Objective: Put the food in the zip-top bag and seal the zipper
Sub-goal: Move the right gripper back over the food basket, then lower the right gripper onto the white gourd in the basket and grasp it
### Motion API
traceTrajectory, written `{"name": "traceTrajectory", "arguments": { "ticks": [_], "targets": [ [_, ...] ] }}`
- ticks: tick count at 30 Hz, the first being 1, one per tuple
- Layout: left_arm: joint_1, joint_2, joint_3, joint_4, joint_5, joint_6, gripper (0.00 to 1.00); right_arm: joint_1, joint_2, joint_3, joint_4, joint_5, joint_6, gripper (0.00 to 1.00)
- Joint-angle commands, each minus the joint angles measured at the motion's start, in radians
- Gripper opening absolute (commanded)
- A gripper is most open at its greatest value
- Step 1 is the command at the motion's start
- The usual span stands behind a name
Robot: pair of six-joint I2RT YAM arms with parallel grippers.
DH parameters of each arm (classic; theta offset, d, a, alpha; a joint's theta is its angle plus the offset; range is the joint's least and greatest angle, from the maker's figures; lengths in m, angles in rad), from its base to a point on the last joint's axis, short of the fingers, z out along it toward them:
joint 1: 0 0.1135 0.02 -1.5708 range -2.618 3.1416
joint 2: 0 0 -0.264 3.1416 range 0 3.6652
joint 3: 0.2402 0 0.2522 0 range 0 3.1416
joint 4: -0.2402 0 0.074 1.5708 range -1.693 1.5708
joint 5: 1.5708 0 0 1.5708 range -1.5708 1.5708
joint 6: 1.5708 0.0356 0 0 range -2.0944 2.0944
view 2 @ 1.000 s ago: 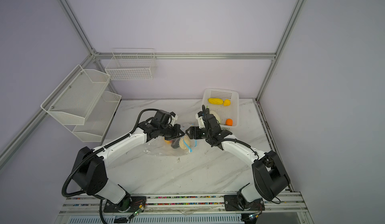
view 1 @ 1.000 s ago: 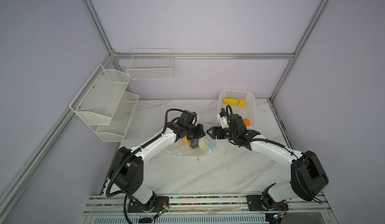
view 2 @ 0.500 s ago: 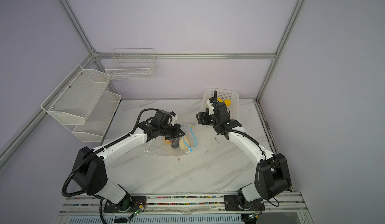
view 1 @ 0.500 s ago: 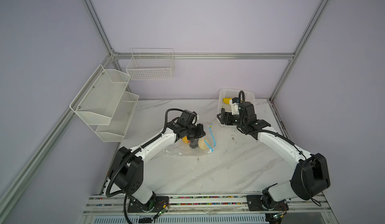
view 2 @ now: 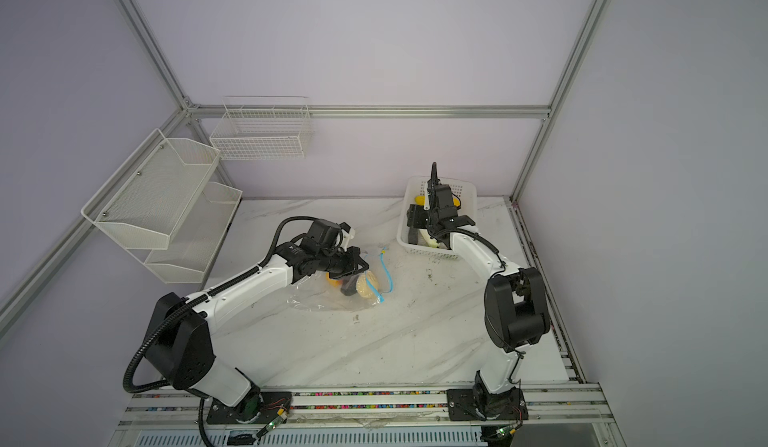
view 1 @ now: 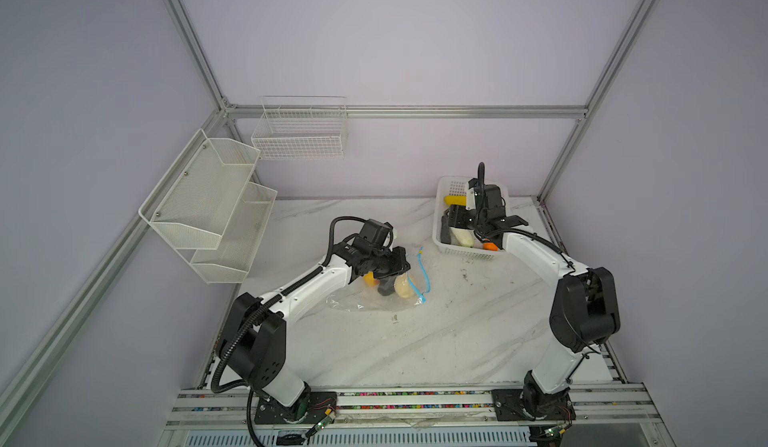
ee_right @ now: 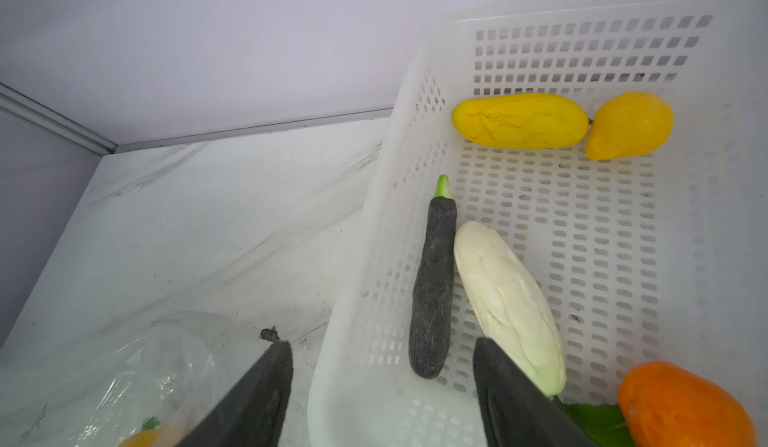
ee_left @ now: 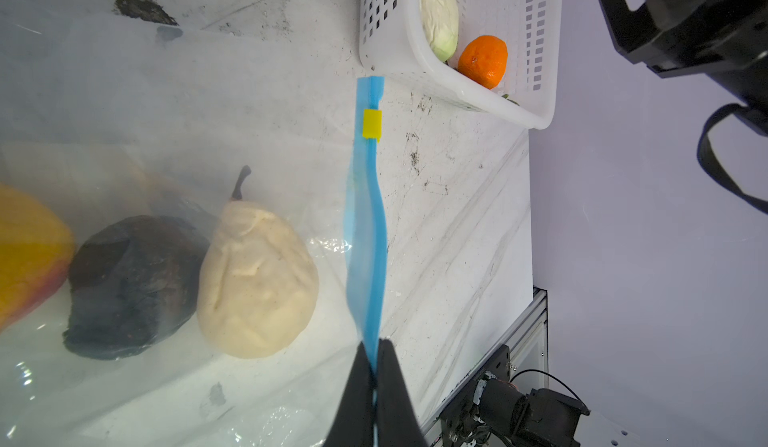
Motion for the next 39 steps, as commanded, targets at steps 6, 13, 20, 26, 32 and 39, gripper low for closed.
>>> {"name": "traceTrajectory", "arguments": {
  "ticks": [6, 13, 20, 26, 32, 39],
  "targets": [
    [-0.001, -0.009, 0.088, 0.028, 0.028, 0.001, 0.00, -0.039, 0.166, 0.181, -0.143, 0.053, -0.099, 0.70],
    [0.001, 0.007, 0.101, 0.022, 0.040, 0.008, 0.00, -0.055, 0.250, 0.249, -0.195, 0.051, -0.129, 0.70],
    [0.002, 0.009, 0.106, 0.019, 0.047, 0.012, 0.00, -0.075, 0.321, 0.306, -0.292, 0.100, -0.191, 0.71],
    [0.004, 0.017, 0.116, 0.016, 0.054, 0.014, 0.00, -0.091, 0.339, 0.300, -0.332, 0.101, -0.232, 0.76],
    [0.004, 0.020, 0.119, 0.013, 0.057, 0.016, 0.00, -0.093, 0.366, 0.295, -0.336, 0.096, -0.246, 0.77],
    [0.004, 0.019, 0.114, 0.012, 0.057, 0.013, 0.00, -0.093, 0.425, 0.326, -0.335, 0.067, -0.265, 0.77]
  ]
}}
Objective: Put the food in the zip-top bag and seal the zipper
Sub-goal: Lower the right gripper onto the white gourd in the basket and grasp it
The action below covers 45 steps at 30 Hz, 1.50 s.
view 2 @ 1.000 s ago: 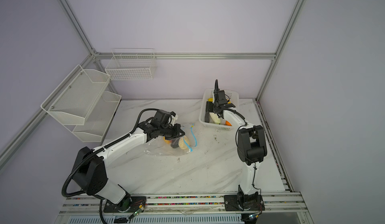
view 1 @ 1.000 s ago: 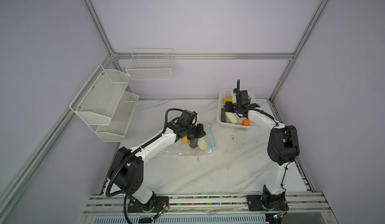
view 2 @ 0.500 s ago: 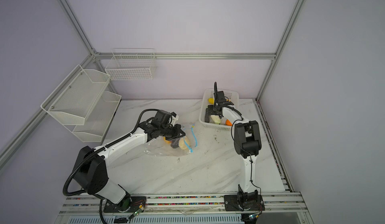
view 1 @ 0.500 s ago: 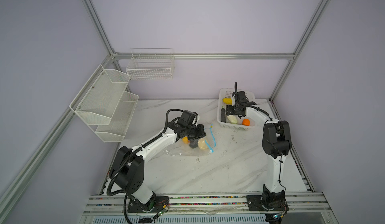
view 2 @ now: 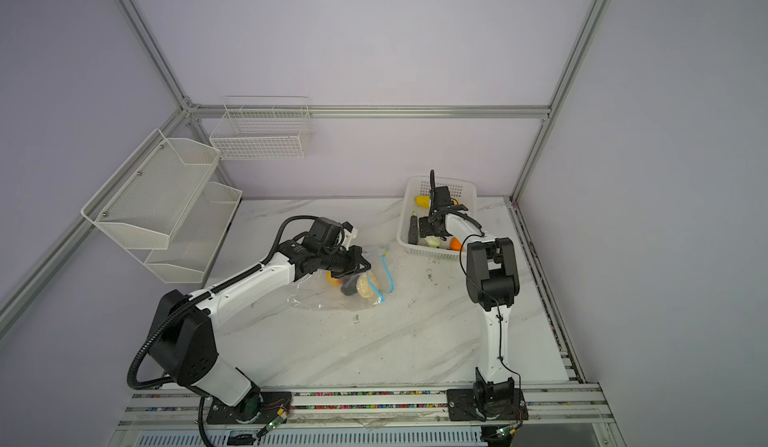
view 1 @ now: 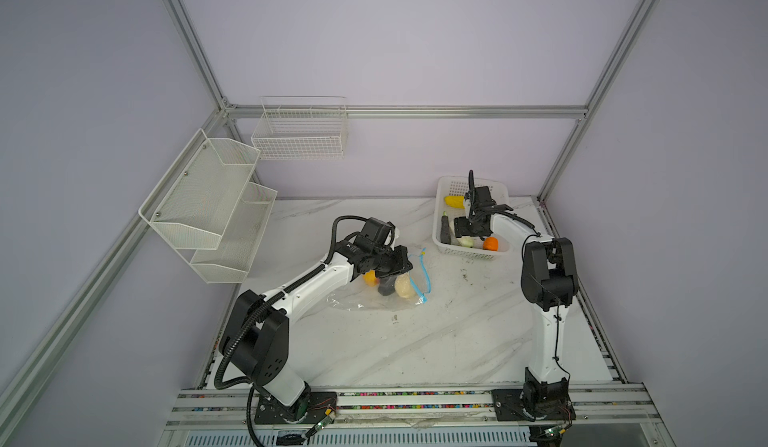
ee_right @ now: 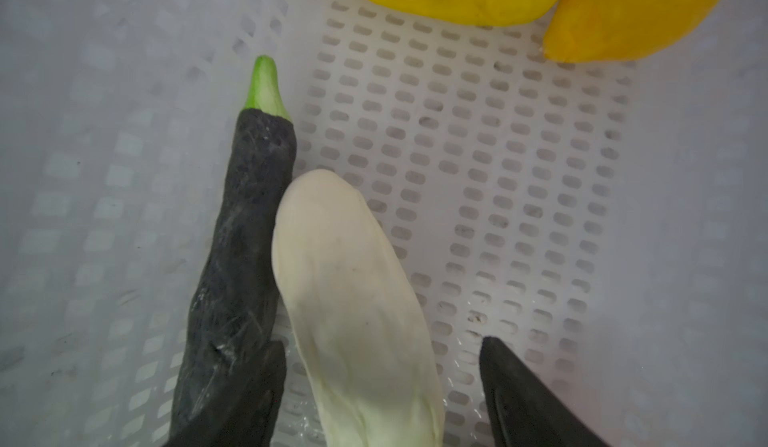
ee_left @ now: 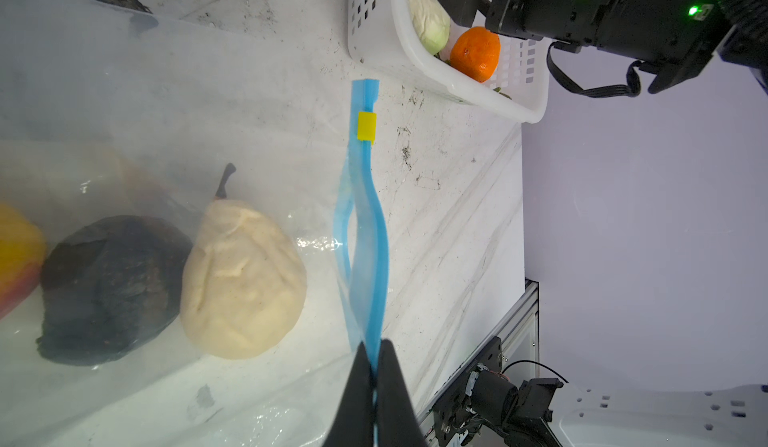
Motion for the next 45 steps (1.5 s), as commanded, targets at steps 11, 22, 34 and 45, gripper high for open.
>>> {"name": "traceTrajectory", "arguments": {
  "ticks": [11, 22, 34, 45],
  "targets": [
    [0.004, -0.006, 0.088, 0.020, 0.022, 0.012, 0.00, -0.001, 0.070, 0.044, -0.030, -0.016, -0.046, 0.71],
    [0.006, -0.007, 0.083, 0.020, 0.019, 0.013, 0.00, -0.001, 0.049, 0.071, -0.050, -0.011, -0.039, 0.63],
    [0.006, -0.012, 0.082, 0.024, 0.018, 0.012, 0.00, -0.001, 0.010, 0.177, -0.136, 0.029, -0.039, 0.59],
    [0.007, -0.013, 0.080, 0.025, 0.022, 0.017, 0.00, -0.001, -0.035, 0.101, -0.130, 0.011, -0.050, 0.68]
  ]
}}
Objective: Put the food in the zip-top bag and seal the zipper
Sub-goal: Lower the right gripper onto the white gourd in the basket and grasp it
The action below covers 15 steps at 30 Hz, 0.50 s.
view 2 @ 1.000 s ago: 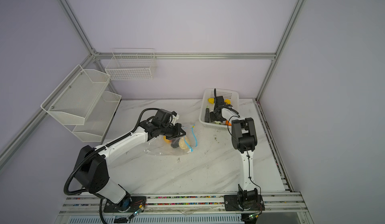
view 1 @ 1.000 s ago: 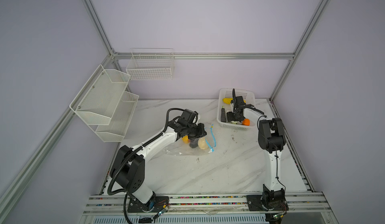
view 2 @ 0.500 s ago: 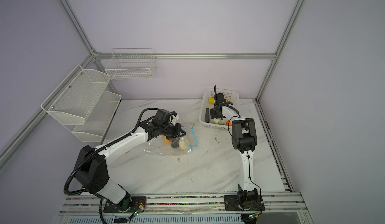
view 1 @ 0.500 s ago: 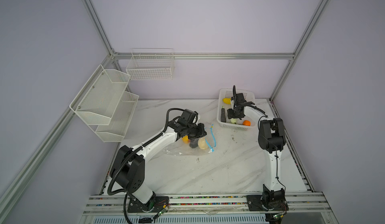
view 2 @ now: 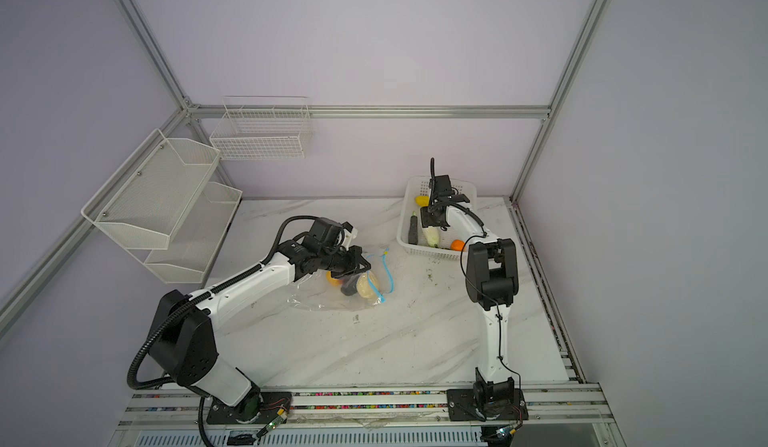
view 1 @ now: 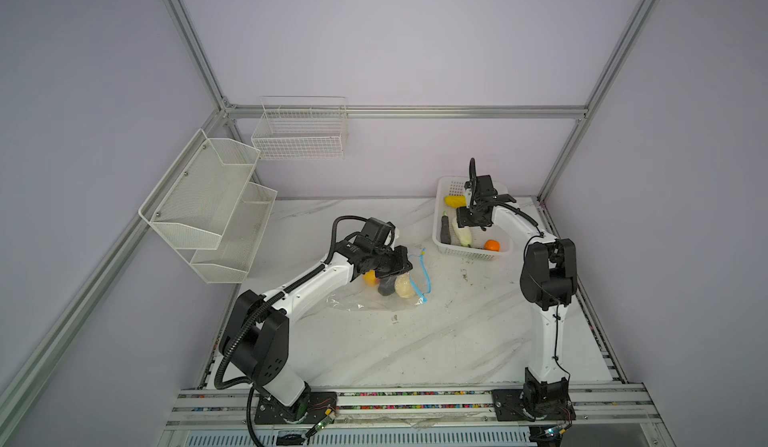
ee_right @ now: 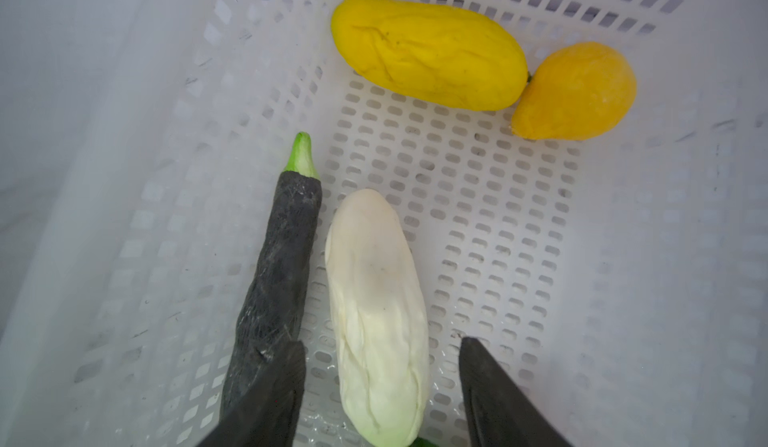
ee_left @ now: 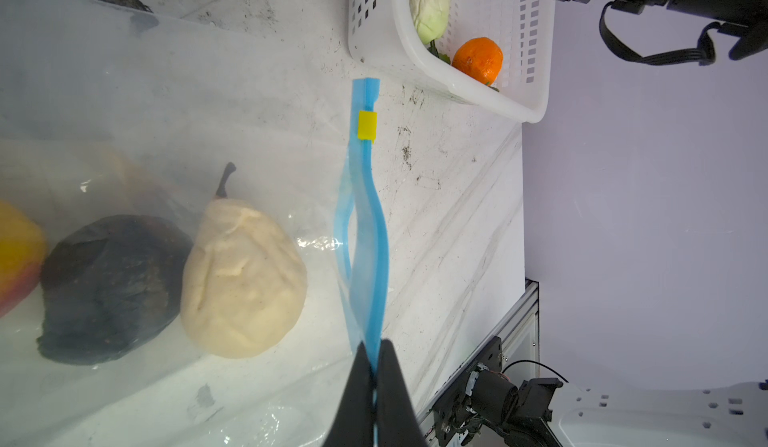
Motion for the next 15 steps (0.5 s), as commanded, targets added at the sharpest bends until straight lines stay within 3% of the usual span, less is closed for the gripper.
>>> {"name": "traceTrajectory", "arguments": {
  "ticks": [1, 6, 15],
  "targets": [
    [0.007, -0.014, 0.079, 0.025, 0.021, 0.016, 0.00, 0.000, -0.017, -0.046, -0.033, -0.004, -0.028, 0.71],
    [0.007, -0.012, 0.074, 0.027, 0.023, 0.014, 0.00, -0.001, 0.029, -0.064, -0.032, 0.010, -0.035, 0.77],
    [0.008, -0.010, 0.077, 0.029, 0.022, 0.014, 0.00, 0.000, 0.097, -0.059, -0.006, 0.014, -0.046, 0.71]
  ]
}}
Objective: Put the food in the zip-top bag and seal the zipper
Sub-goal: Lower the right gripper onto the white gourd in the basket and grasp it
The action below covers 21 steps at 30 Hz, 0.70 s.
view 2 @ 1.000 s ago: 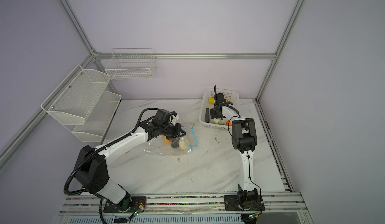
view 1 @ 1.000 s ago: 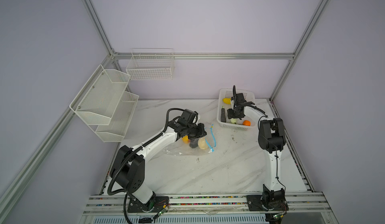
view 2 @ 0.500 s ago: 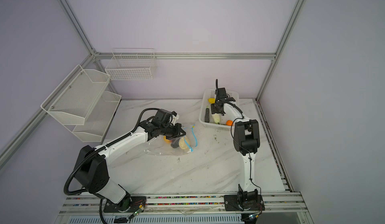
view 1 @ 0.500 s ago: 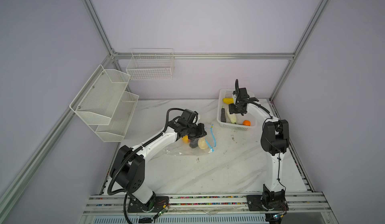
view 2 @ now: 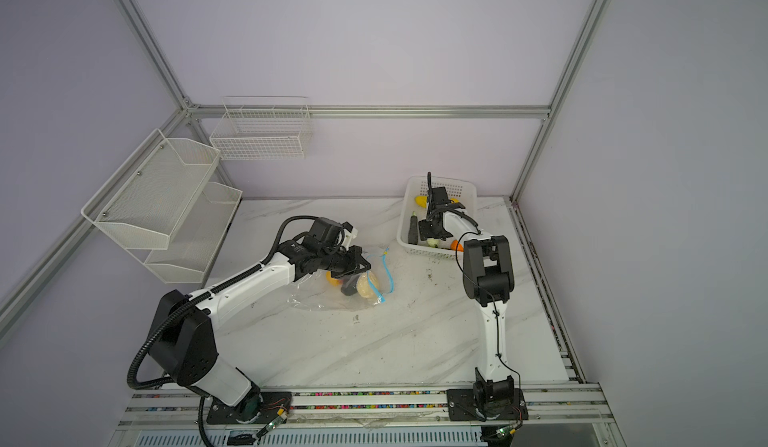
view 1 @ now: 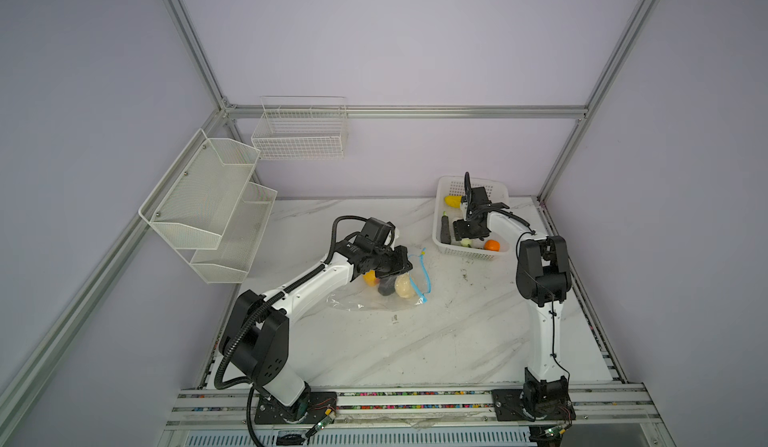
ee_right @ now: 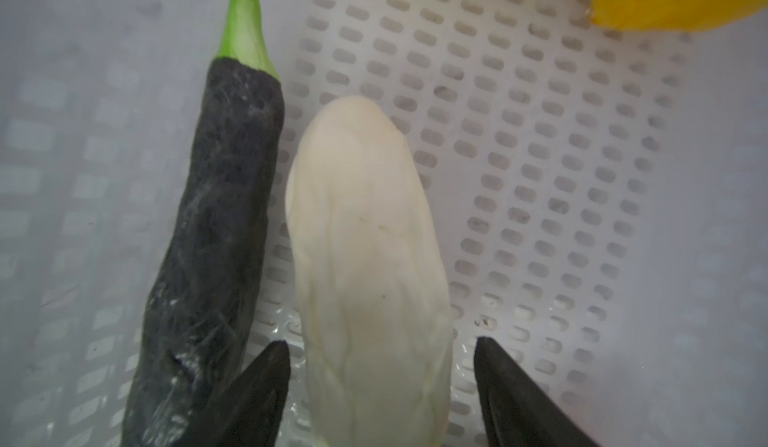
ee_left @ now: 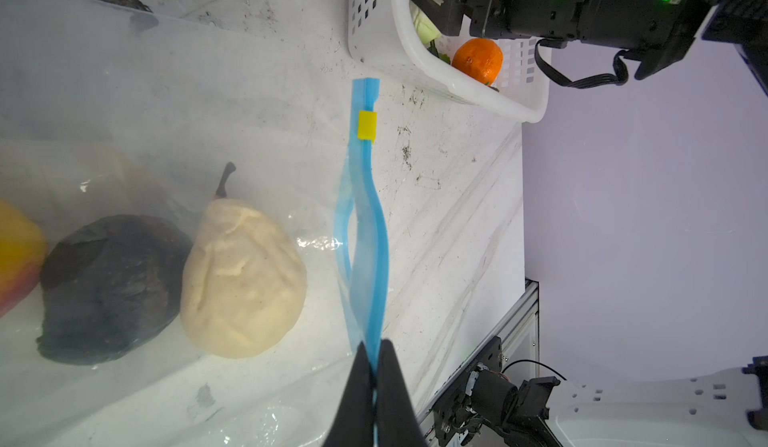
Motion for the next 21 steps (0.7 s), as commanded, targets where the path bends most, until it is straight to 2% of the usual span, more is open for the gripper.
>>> {"name": "traceTrajectory", "arguments": {
  "ticks": [1, 6, 11, 21],
  "targets": [
    [0.008, -0.010, 0.076, 0.029, 0.023, 0.015, 0.00, -0.001, 0.020, -0.002, -0.001, 0.014, -0.021, 0.70],
    [0.008, -0.009, 0.076, 0.028, 0.022, 0.015, 0.00, -0.001, 0.032, 0.000, 0.007, 0.013, -0.022, 0.66],
    [0.010, -0.010, 0.074, 0.029, 0.022, 0.015, 0.00, -0.001, 0.038, 0.003, 0.011, 0.014, -0.019, 0.57],
    [0.012, -0.014, 0.068, 0.029, 0.022, 0.013, 0.00, -0.001, 0.001, 0.024, -0.002, 0.014, -0.001, 0.53]
  ]
}}
